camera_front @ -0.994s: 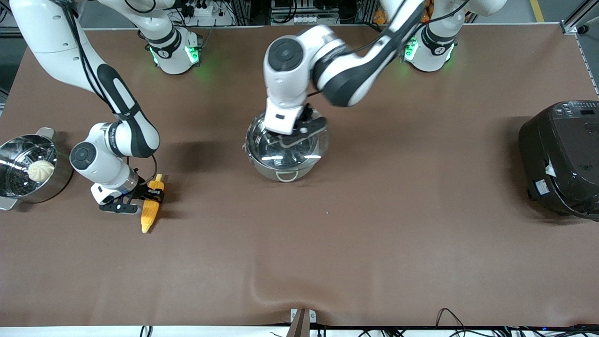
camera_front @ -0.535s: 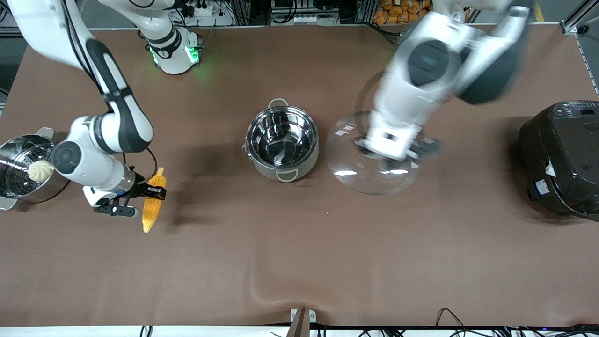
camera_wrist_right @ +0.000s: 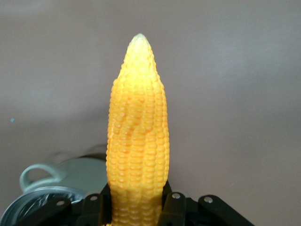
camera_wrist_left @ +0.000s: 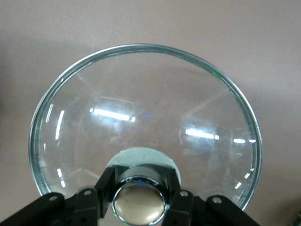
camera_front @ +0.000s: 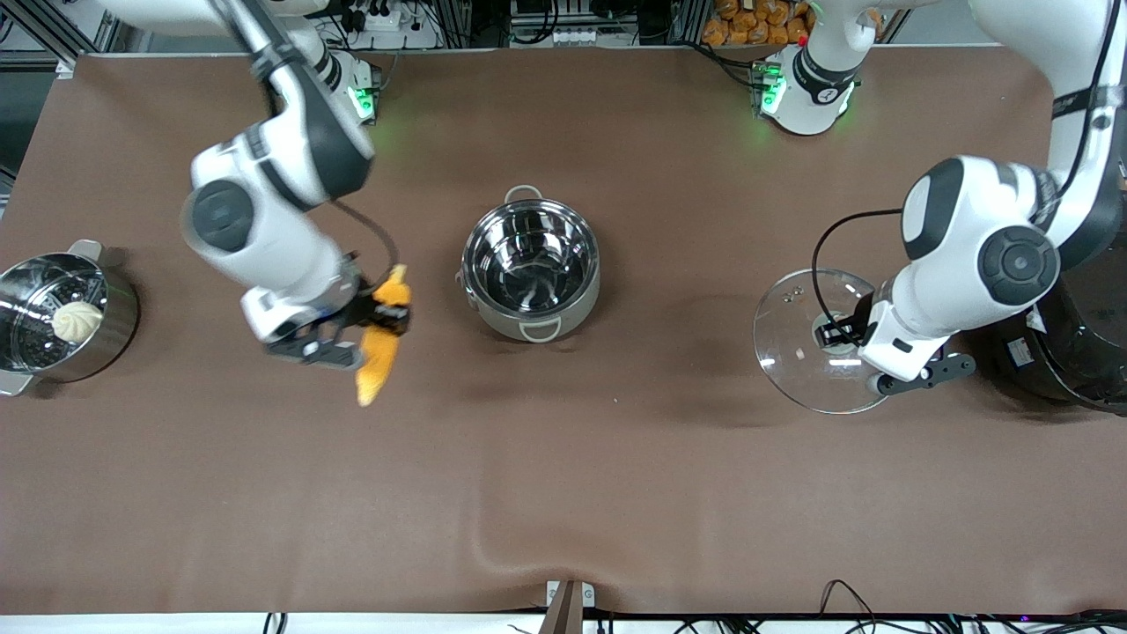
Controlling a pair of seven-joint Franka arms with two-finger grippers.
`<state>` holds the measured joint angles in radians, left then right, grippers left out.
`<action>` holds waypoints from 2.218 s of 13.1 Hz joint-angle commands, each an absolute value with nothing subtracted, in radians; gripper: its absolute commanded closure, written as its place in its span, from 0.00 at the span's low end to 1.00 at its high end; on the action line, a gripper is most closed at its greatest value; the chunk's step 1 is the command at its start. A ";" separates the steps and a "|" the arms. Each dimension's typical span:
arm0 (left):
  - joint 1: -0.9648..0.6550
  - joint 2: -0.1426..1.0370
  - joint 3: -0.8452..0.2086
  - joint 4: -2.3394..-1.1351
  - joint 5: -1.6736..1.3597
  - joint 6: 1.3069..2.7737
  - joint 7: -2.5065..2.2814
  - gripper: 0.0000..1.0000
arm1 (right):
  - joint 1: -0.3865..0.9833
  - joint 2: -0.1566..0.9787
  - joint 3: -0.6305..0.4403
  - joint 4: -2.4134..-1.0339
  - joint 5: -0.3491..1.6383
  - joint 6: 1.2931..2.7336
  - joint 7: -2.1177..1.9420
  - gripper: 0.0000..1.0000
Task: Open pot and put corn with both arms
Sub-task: 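Lift the glass lid off with the left gripper while the right gripper lifts the corn, then set the lid down with the left gripper while the right gripper carries the corn, then lower the corn into the pot with the right gripper while the left gripper withdraws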
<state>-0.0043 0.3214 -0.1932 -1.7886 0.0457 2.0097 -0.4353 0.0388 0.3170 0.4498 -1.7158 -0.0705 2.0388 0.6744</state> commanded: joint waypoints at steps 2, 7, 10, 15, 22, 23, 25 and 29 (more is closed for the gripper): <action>0.017 0.296 -0.210 -2.024 0.115 2.267 -0.420 1.00 | 0.031 0.336 0.642 -1.695 -0.254 2.029 0.964 1.00; 0.047 0.313 -0.209 -2.160 0.143 2.402 -0.419 1.00 | 0.124 0.363 0.689 -1.697 -0.304 2.031 1.086 1.00; 0.055 0.325 -0.212 -2.198 0.146 2.454 -0.419 1.00 | 0.165 0.402 0.689 -1.700 -0.357 2.036 1.106 1.00; 0.063 0.321 -0.212 -2.184 0.146 2.457 -0.408 0.00 | 0.233 0.491 0.687 -1.712 -0.471 2.069 1.230 1.00; 0.091 0.167 -0.212 -2.019 0.144 2.298 -0.388 0.00 | 0.245 0.491 0.689 -1.764 -0.472 2.071 1.232 0.99; 0.091 0.140 -0.212 -1.987 0.144 2.266 -0.373 0.00 | 0.252 0.491 0.690 -1.764 -0.472 2.071 1.232 0.99; 0.091 0.115 -0.213 -1.880 0.144 2.141 -0.315 0.00 | 0.261 0.491 0.690 -1.766 -0.471 2.071 1.233 0.99; 0.084 0.112 -0.222 -1.657 0.129 1.811 -0.212 0.00 | 0.272 0.491 0.690 -1.767 -0.468 2.069 1.235 0.79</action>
<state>0.0794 0.0997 -0.2054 -1.7417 0.1265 1.9270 -0.2537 0.2639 0.4987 0.6867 -1.7590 -0.4490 2.0671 1.2064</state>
